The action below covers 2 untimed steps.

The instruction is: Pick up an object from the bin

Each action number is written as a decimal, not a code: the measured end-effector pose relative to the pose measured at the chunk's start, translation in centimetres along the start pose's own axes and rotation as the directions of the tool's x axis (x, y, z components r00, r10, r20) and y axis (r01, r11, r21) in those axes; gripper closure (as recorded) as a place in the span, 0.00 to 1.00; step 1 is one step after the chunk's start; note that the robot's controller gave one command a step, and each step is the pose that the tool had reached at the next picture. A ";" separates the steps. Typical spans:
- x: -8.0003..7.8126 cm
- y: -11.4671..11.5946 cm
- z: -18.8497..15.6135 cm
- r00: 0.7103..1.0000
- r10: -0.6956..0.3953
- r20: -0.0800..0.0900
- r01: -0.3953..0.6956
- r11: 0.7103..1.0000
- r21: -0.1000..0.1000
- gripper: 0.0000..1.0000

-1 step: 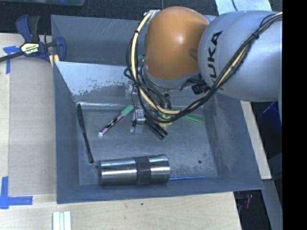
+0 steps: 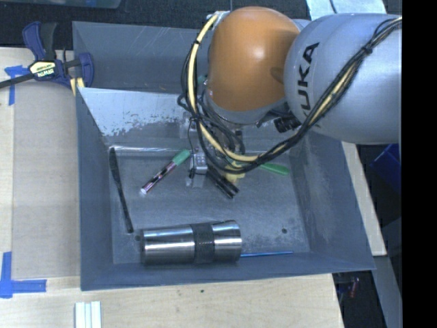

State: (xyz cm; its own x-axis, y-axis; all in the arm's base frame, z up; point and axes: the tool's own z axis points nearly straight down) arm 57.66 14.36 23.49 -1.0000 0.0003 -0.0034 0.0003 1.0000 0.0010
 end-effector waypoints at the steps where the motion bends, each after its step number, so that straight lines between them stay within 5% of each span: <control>1: -2.9 0.9 10.7 0.978 -0.207 0.001 0.207 0.978 0.000 0.00; 2: -4.0 2.4 8.4 0.899 -0.439 0.007 0.439 0.899 0.001 0.00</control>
Offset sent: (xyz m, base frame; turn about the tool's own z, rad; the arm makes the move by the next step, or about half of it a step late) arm 0.0424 0.0272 -0.0749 -0.4864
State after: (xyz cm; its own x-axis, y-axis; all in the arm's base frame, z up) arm 61.70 16.76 15.09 -0.8988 -0.4382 -0.0110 -0.4382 0.8989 -0.0021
